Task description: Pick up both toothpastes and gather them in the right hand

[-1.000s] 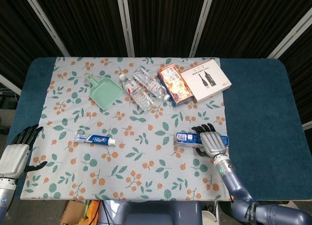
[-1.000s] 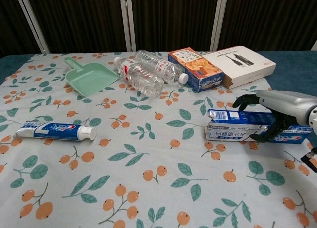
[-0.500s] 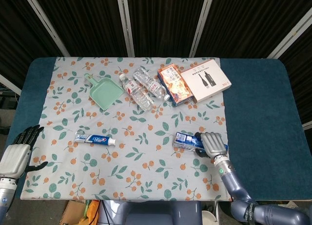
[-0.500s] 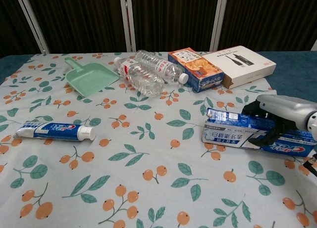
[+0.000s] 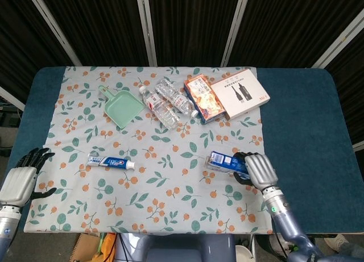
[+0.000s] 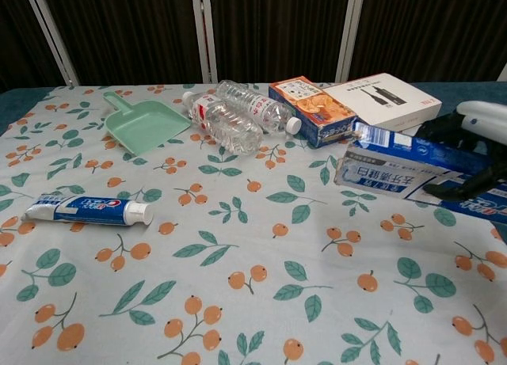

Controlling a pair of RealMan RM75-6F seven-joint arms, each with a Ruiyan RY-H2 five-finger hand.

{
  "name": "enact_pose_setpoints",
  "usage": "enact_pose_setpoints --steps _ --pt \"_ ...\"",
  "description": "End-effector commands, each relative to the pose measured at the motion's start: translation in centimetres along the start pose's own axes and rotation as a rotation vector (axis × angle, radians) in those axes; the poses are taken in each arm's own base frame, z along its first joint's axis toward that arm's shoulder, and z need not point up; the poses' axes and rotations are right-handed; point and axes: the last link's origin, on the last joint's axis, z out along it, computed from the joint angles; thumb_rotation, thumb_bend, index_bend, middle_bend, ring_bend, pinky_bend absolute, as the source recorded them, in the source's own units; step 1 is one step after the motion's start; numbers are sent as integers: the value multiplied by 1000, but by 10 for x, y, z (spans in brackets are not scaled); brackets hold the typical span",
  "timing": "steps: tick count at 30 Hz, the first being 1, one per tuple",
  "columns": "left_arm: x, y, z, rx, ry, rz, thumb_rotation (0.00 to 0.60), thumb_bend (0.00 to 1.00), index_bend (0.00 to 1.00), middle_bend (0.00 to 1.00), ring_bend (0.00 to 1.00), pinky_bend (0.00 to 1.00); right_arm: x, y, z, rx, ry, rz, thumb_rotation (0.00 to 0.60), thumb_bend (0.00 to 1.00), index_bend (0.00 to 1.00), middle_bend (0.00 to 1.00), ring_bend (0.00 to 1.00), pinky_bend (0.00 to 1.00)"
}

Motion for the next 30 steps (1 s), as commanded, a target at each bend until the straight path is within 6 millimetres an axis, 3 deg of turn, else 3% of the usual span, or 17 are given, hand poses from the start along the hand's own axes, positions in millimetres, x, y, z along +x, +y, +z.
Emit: enact_pose_setpoints --steps 1,4,10,17,24,30 --pt "0 8 17 -16 4 51 600 58 210 174 166 245 11 5 -16 0 18 22 600 363 524 537 476 470" --pt "-3 18 42 -34 7 119 600 76 249 213 218 339 19 8 -23 6 31 28 600 363 524 537 476 470" --pt "-17 39 93 -56 -3 244 600 83 288 296 261 363 31 6 -27 26 57 39 600 363 524 537 476 470" --pt "-38 55 132 -80 -66 355 600 105 325 322 273 364 39 8 -27 22 77 61 600 363 524 537 476 470" --pt "-64 70 146 -104 -141 378 600 105 336 334 287 366 43 13 -26 11 92 75 600 363 524 537 476 470" --pt "-70 82 145 -135 -143 356 600 105 336 334 287 366 45 17 -26 -2 101 82 600 363 524 537 476 470"
